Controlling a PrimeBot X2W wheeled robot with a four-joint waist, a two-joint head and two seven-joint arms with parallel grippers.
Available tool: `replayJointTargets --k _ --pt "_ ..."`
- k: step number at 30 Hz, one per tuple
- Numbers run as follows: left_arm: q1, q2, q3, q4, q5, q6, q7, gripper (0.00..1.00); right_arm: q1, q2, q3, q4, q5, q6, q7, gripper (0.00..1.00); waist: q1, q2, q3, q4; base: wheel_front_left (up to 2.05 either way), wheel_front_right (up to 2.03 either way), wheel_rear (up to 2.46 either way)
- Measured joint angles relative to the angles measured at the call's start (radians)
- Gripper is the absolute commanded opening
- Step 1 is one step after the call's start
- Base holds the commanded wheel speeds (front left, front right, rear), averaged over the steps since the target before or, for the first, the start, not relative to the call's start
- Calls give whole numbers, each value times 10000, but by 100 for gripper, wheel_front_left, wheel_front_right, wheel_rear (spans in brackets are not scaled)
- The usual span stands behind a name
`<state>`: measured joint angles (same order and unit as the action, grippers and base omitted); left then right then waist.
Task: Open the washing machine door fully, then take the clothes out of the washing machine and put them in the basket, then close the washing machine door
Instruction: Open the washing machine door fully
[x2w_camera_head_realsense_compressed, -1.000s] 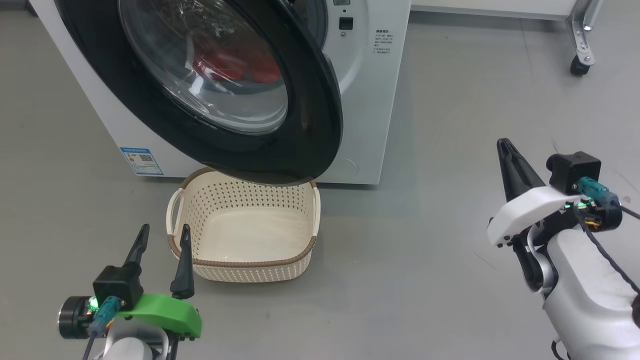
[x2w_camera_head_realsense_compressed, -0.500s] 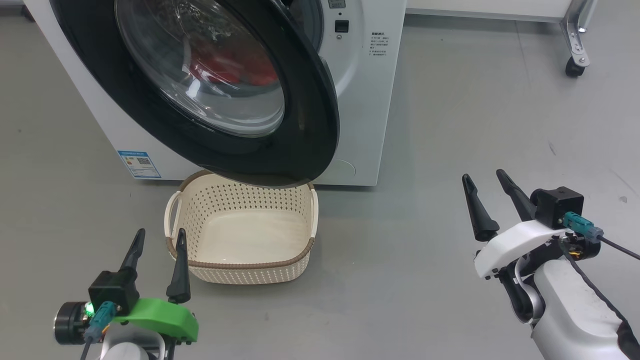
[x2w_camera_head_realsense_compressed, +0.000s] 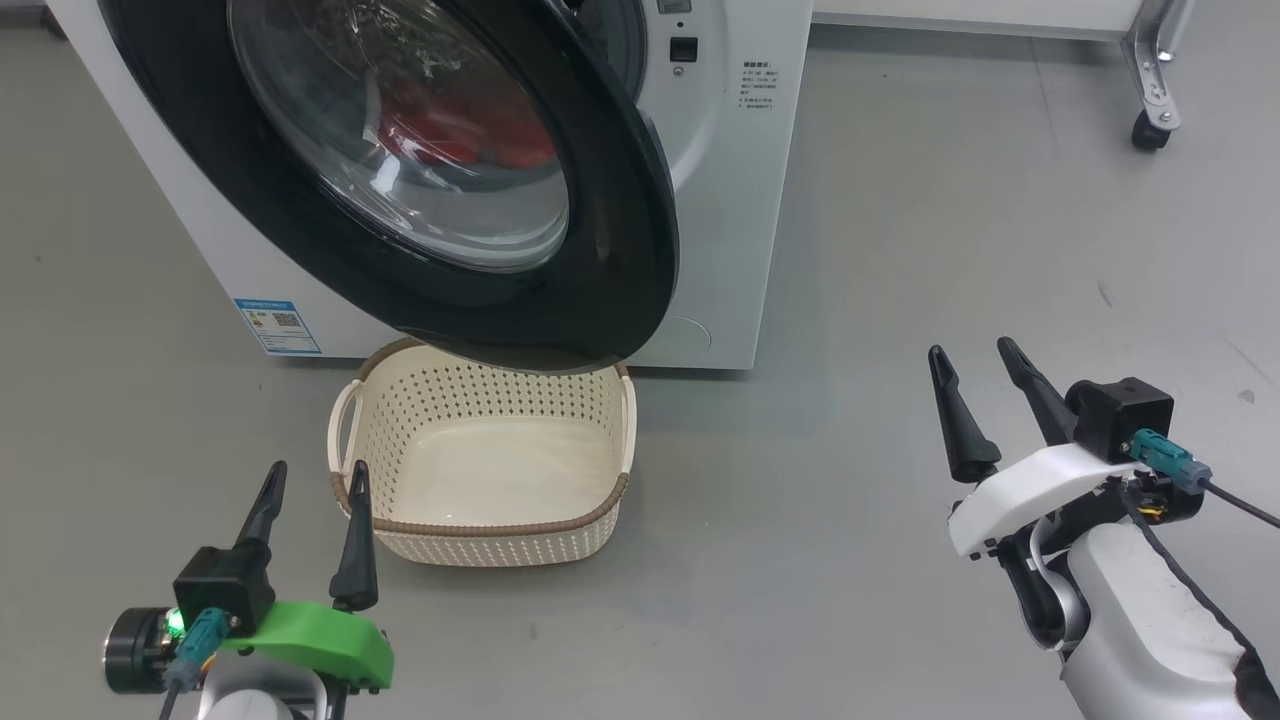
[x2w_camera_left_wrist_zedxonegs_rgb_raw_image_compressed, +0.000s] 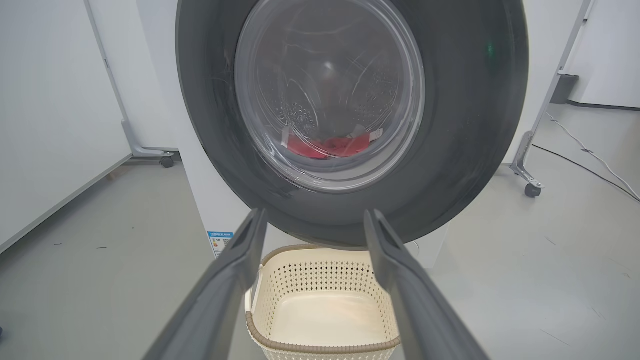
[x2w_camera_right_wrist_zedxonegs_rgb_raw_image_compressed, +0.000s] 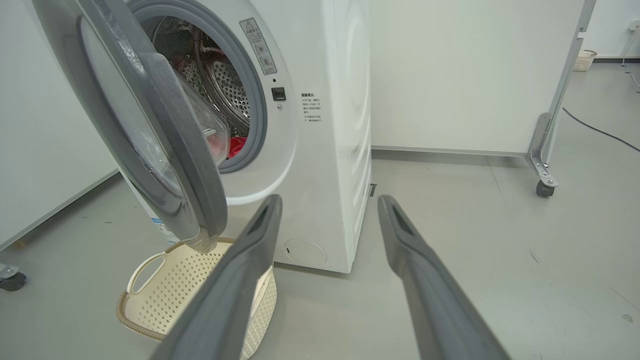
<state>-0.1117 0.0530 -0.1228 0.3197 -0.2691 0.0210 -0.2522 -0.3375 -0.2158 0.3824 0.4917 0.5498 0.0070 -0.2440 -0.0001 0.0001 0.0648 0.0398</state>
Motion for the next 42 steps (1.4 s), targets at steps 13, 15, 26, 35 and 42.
replayJointTargets --k 13,15,26,35,42 --pt "41 -27 111 -35 84 -88 0 100 169 25 -115 -119 -153 0 -8 100 0 0 4 -30 0 0 0" --pt "44 -29 121 -35 104 -88 0 100 191 27 -130 -132 -161 0 -8 100 0 0 4 -28 0 0 0" --pt "71 -46 182 -36 146 -104 0 100 201 119 -251 -364 -341 4 -27 100 0 0 -19 3 0 0 0" --pt "97 -59 215 -36 157 -176 0 100 318 190 -428 -437 -351 19 -35 100 0 0 -43 19 0 0 0" --pt "99 -65 236 -36 159 -178 0 100 355 190 -474 -447 -418 36 -36 100 0 0 -64 28 0 0 0"
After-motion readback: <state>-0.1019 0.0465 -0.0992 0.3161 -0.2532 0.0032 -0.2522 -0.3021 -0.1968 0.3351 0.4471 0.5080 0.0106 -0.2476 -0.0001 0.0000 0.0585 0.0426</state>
